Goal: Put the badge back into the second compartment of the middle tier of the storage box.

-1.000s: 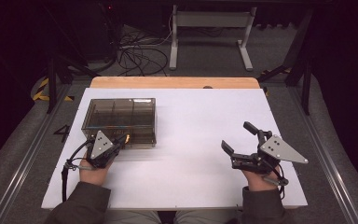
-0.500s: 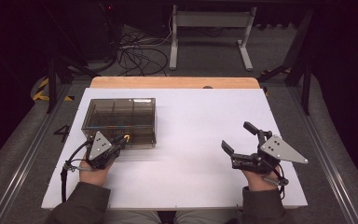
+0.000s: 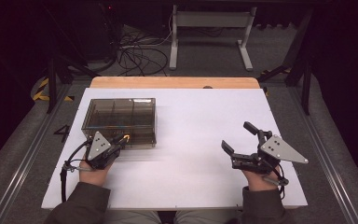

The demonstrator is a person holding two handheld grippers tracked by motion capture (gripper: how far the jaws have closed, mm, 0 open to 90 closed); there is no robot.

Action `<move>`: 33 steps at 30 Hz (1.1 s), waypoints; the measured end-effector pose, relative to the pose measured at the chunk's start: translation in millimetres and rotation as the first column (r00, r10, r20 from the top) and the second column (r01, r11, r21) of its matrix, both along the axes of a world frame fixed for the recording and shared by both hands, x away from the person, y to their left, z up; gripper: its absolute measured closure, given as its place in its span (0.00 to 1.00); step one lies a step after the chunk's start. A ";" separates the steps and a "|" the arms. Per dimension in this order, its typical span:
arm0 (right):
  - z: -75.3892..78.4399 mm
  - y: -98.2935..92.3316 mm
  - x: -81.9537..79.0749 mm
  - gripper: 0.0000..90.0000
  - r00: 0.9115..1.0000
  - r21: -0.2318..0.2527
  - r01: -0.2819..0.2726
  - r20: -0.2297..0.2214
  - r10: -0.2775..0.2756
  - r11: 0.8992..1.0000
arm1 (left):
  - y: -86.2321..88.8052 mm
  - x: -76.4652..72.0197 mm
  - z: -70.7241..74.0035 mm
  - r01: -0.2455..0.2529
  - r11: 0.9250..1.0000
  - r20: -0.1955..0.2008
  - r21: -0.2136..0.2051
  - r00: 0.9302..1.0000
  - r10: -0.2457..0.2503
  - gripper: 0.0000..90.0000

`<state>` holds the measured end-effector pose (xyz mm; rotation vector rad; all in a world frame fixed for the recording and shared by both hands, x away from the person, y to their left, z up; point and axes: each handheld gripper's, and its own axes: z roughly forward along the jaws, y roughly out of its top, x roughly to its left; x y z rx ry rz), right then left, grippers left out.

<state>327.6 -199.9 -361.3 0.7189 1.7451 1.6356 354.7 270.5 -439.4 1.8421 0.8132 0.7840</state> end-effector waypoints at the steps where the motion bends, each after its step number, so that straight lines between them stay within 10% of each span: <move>1: -0.1 -0.3 0.0 0.08 1.000 -0.003 -0.001 0.001 0.001 1.000 | 0.1 0.0 0.2 0.000 1.000 0.002 -0.003 1.000 0.000 0.85; 33: -1.2 -1.3 0.7 0.08 1.000 -0.001 0.003 -0.006 -0.003 1.000 | 4.8 -6.7 9.3 -0.003 0.995 0.017 -0.100 1.000 0.005 0.69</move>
